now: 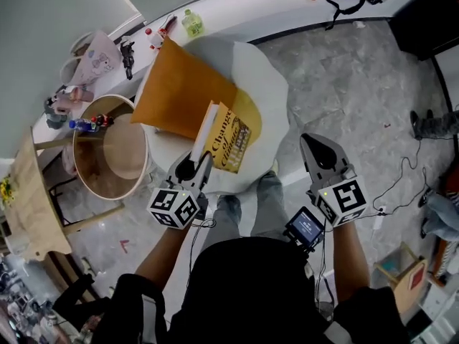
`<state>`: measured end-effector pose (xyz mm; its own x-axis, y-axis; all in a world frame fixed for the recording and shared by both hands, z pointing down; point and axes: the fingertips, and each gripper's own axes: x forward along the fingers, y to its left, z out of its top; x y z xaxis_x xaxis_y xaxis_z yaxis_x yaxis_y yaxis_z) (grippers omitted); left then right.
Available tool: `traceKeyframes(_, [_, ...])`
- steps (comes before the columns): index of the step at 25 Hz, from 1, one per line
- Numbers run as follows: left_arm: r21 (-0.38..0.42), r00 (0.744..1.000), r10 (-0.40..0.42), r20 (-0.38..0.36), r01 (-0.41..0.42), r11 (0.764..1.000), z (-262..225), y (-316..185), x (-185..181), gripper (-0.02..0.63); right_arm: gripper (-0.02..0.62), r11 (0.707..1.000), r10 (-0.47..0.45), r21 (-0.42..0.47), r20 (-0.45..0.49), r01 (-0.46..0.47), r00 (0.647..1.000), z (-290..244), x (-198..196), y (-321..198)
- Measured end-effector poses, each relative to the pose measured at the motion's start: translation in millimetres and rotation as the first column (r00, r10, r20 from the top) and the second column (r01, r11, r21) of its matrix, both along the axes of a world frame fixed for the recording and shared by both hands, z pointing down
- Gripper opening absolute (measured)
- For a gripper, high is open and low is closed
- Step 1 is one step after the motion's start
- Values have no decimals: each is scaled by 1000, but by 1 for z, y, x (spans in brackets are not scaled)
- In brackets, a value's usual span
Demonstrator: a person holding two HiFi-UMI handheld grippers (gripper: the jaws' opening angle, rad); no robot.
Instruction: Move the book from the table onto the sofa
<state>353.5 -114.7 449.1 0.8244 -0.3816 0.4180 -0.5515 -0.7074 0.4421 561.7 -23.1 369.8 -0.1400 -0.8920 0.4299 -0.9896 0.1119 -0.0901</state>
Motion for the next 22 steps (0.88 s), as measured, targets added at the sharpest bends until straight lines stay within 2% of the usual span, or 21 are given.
traceKeyframes(6, [-40, 997, -12, 71, 14, 999, 65, -7, 42, 150, 6, 995, -65, -72, 46, 69, 997, 65, 39, -25])
traceKeyframes(8, [-62, 997, -11, 73, 16, 998, 94, -11, 53, 150, 6, 989, -86, -114, 47, 91, 995, 92, 47, -26])
traceKeyframes(11, [-86, 997, -12, 74, 19, 996, 138, -23, 64, 150, 6, 985, -108, -131, 50, 114, 993, 126, 55, -41])
traceKeyframes(15, [-104, 993, -12, 113, 24, 994, 195, -33, 68, 150, 6, 986, -123, -102, 74, 131, 990, 163, 52, -67])
traceKeyframes(18, [-128, 994, 3, 107, 11, 992, 232, -33, 70, 150, 6, 969, -159, -174, 111, 176, 981, 202, 43, -60])
traceKeyframes(22, [-176, 997, -17, 81, 31, 984, 285, -44, 74, 150, 6, 956, -183, -208, 133, 208, 974, 247, 36, -65])
